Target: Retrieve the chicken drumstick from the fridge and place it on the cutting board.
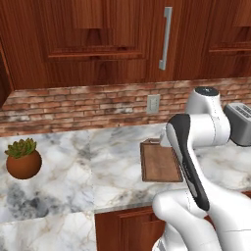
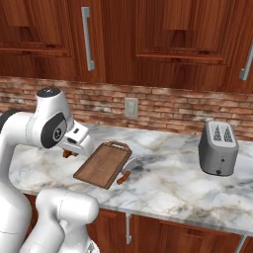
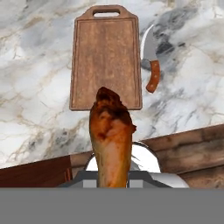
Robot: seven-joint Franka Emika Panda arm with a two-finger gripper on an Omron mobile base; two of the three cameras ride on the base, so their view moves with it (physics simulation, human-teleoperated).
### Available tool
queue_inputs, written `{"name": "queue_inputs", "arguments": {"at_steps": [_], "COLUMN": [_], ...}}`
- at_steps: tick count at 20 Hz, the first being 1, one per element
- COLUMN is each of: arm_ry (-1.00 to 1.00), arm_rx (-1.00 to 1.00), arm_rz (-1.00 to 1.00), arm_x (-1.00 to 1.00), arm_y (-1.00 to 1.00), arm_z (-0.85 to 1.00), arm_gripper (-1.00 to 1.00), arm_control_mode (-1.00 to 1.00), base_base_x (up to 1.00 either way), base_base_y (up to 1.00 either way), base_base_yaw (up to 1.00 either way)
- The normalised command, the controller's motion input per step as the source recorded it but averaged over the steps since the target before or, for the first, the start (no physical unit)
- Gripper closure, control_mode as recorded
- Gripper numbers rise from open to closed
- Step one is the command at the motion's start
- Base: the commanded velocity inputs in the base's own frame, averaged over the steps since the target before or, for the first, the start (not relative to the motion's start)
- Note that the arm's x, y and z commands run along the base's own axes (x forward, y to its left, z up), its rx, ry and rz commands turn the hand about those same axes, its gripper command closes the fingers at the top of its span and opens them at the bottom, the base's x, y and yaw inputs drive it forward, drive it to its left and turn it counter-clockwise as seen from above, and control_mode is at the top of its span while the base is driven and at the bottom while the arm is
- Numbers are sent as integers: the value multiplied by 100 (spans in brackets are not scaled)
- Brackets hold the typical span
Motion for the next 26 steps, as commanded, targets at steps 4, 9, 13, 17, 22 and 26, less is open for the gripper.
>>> {"name": "queue_inputs", "arguments": {"at_steps": [4,9,13,17,22,26], "arm_ry": [0,8,7,2,1,6], "arm_rx": [3,2,0,-1,0,0], "arm_rz": [8,3,3,0,0,0], "arm_x": [46,76,73,91,89,62], "arm_y": [-11,-1,0,0,-1,-17], "arm_z": [-45,-53,-48,-54,-55,-78], "arm_gripper": [100,100,100,100,100,100], "arm_control_mode": [-100,-100,-100,-100,-100,-100], "base_base_x": [0,0,0,0,0,0], "base_base_y": [0,0,0,0,0,0], "base_base_yaw": [0,0,0,0,0,0]}}
